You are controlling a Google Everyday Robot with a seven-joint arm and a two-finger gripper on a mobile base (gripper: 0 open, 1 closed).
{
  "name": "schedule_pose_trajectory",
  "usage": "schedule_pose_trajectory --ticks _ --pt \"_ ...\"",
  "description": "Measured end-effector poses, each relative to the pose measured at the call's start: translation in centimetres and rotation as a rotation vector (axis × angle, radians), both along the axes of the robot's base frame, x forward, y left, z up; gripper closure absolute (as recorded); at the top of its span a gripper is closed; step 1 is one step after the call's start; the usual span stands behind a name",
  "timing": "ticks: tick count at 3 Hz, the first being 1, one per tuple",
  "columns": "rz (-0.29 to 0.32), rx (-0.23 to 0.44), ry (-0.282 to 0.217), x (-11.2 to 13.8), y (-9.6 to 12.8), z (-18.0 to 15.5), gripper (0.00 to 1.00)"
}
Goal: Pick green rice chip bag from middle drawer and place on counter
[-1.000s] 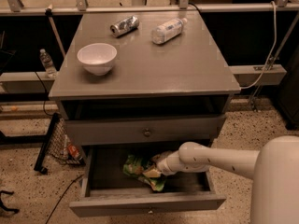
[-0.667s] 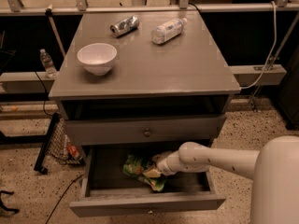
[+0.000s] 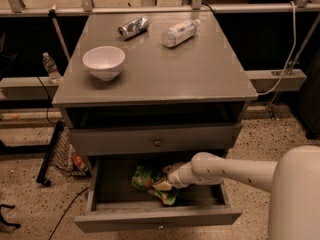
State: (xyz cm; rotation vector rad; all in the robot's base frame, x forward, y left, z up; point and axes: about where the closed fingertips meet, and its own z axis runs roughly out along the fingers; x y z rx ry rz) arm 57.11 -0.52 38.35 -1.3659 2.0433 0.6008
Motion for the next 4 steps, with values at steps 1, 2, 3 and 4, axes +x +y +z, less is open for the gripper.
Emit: schedule_pose_trajectory --ticks 1,2,3,4 --pt "0.000 0.000 0.000 0.00 0.00 0.00 0.04" --pt "0.003 -0.003 0.002 -0.11 0.19 -0.07 0.17" --pt "0.003 -0.010 0.002 -0.16 0.23 -0.03 0.39" --pt "0.000 0.002 -0.006 -0.25 -0.03 0.48 0.63"
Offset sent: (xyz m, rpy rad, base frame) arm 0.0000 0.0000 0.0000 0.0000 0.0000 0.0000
